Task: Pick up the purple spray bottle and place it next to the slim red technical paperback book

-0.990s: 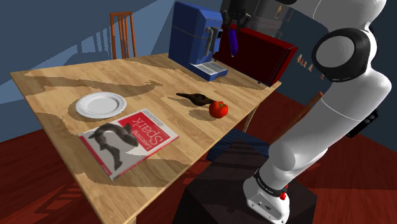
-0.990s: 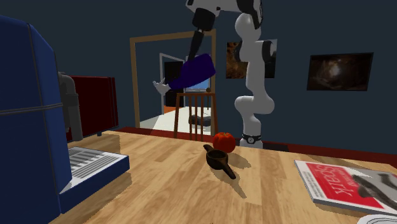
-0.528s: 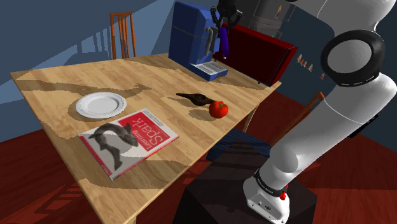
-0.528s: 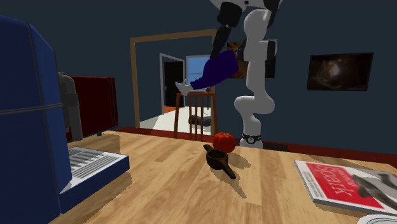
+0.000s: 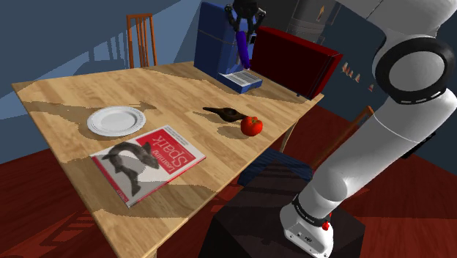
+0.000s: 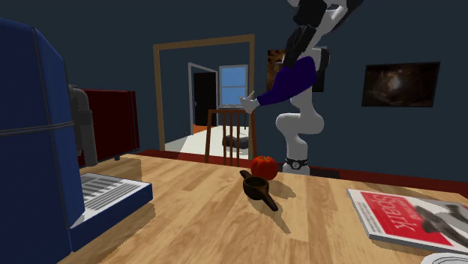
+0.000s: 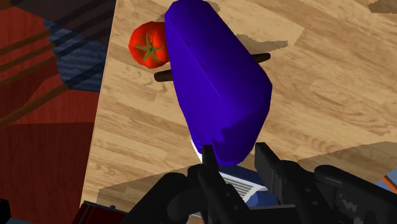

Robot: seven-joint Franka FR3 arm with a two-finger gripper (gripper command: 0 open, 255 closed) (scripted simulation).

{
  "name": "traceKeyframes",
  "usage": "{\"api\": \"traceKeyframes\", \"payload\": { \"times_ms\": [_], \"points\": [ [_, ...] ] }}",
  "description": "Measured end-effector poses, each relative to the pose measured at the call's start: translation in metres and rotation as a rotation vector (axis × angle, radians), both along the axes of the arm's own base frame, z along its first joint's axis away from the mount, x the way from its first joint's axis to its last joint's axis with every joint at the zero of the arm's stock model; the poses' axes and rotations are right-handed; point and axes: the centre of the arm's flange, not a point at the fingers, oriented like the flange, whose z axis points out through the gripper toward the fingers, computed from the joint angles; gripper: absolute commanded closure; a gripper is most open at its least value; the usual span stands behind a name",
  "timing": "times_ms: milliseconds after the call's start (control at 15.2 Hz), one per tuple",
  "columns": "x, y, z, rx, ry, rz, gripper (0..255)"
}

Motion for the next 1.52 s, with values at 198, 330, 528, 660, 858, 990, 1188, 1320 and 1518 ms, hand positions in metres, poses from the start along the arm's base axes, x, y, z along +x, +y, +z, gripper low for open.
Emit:
{"api": "traceKeyframes", "payload": {
  "times_ms": [198, 330, 528, 660, 858, 990, 1188, 1320, 1518],
  "points": [
    [-0.005, 0.039, 0.000, 0.000, 0.000, 0.000, 255],
    [-0.004, 0.063, 0.000, 0.000, 0.000, 0.000, 255],
    [-0.007, 0.099, 0.002, 0.000, 0.000, 0.000, 255],
    [-0.008, 0.119, -0.003, 0.000, 0.001, 0.000, 255],
    [-0.009, 0.124, -0.016, 0.000, 0.000, -0.001, 255],
    [-0.009, 0.125, -0.026, 0.000, 0.000, -0.001, 255],
    [-0.010, 0.125, -0.042, -0.001, 0.000, -0.002, 255],
    [-0.009, 0.125, -0.051, -0.001, 0.000, -0.002, 255],
    [-0.010, 0.124, -0.069, -0.001, 0.000, -0.002, 255]
  ]
}}
